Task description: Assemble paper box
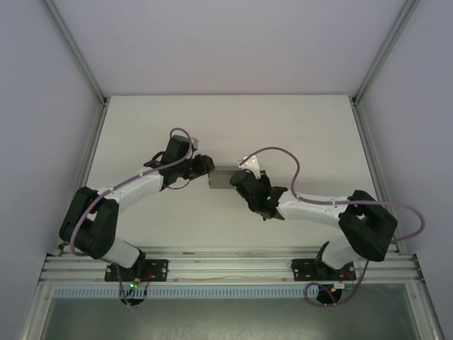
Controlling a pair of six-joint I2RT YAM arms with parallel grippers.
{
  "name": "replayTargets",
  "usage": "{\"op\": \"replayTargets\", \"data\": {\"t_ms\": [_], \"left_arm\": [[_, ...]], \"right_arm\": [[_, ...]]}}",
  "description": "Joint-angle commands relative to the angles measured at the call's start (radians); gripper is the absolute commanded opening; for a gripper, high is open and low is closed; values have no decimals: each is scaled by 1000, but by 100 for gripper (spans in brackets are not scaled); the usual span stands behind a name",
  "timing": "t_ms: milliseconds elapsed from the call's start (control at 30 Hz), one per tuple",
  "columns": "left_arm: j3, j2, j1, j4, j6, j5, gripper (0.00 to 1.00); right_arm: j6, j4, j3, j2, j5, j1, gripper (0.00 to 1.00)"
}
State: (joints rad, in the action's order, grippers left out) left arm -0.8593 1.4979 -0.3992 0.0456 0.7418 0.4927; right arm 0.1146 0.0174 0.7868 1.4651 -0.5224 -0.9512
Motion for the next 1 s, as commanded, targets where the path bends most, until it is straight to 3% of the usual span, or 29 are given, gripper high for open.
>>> {"op": "replayTargets", "data": {"t_ms": [0,133,300,467,600,733,867,967], "left_arm": [[64,23,-31,47,-5,-33,30],[83,14,-56,43,-28,-94,29],[109,9,-85,29,-51,-146,28],[142,4,-90,-10,-59,-144,28],[158,1,-93,-22,-70,-152,28],[170,-4,-95,-13,-91,-173,28],[213,-5,-95,-80,-110,-168,29],[275,12,-93,-187,-137,-146,29]], "right_arm": [[-7,135,-14,-69,91,-10,28],[10,176,-23,-181,114,1,42],[74,96,-97,-327,283,72,66],[148,-36,-141,-353,398,171,75],[152,-77,-130,-253,433,213,75],[209,-146,-167,-164,487,272,69],[235,-222,-260,-129,512,282,49],[234,-319,-358,-115,531,285,43]]}}
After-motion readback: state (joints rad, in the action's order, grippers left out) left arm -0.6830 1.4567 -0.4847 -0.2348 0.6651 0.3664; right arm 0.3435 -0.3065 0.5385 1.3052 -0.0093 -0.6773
